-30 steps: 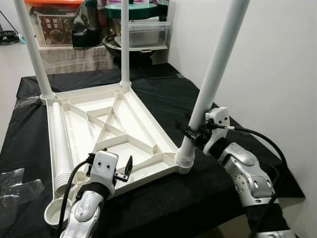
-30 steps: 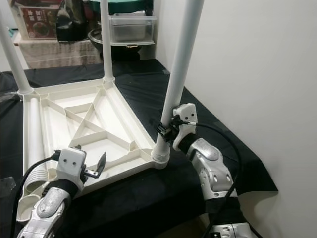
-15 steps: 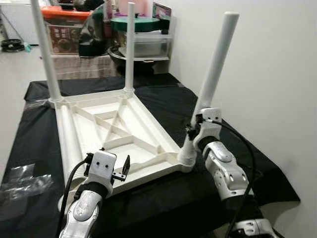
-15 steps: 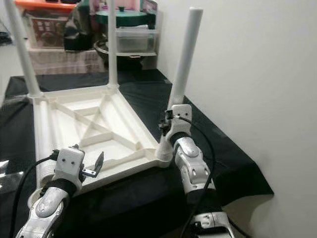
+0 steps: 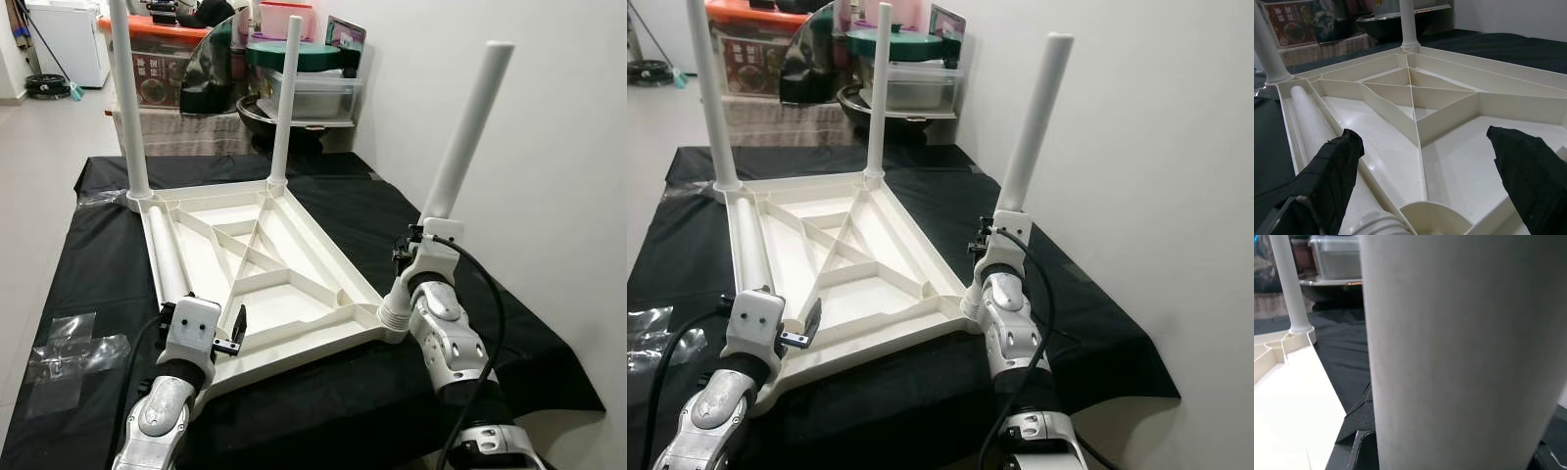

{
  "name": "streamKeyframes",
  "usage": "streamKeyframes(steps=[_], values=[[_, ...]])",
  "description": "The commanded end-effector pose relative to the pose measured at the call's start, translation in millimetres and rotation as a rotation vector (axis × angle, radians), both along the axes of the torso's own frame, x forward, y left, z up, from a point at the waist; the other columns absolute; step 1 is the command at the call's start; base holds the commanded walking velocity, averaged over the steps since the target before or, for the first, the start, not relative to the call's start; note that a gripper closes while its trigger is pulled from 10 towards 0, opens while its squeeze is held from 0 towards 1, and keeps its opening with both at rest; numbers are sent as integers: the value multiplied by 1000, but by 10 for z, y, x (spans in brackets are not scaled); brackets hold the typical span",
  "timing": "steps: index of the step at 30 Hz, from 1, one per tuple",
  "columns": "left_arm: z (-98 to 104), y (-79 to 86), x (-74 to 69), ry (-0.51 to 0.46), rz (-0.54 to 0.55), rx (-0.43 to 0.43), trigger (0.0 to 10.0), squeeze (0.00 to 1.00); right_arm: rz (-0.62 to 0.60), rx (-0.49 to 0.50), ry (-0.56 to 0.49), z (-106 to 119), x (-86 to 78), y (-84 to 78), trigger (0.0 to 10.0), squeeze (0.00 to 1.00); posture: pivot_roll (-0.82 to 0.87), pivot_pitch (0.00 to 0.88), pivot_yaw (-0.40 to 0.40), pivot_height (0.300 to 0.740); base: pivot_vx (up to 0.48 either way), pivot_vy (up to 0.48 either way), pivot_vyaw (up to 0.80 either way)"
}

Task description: Building children table

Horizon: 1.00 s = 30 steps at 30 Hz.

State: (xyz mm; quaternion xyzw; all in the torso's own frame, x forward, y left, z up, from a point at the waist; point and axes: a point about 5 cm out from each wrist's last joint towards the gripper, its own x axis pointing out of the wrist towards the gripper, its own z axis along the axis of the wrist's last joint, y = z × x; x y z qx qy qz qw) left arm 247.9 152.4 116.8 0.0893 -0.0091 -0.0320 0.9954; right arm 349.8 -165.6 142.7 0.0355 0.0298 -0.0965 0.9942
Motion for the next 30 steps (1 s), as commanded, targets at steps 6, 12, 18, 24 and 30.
streamKeyframes(steps=[6,12,18,24,30], values=[[-21,4,3,1,8,13,10000,0,18,22,62,-257,-128,-31,10000,0,17,0,-106,740,0,0,0],[-20,4,14,1,8,15,10000,0,21,-13,50,-268,-166,-33,10000,0,14,0,-104,740,0,0,0],[-19,7,15,0,9,15,10000,0,43,-24,47,-246,-145,25,10000,0,14,0,-104,740,0,0,0],[-21,6,17,2,8,16,10000,0,83,-7,78,-291,-140,82,10000,0,19,0,-107,740,0,0,0],[-24,-6,20,4,5,15,10000,0,144,12,112,-341,-153,147,10000,0,15,0,-107,740,0,0,0]])
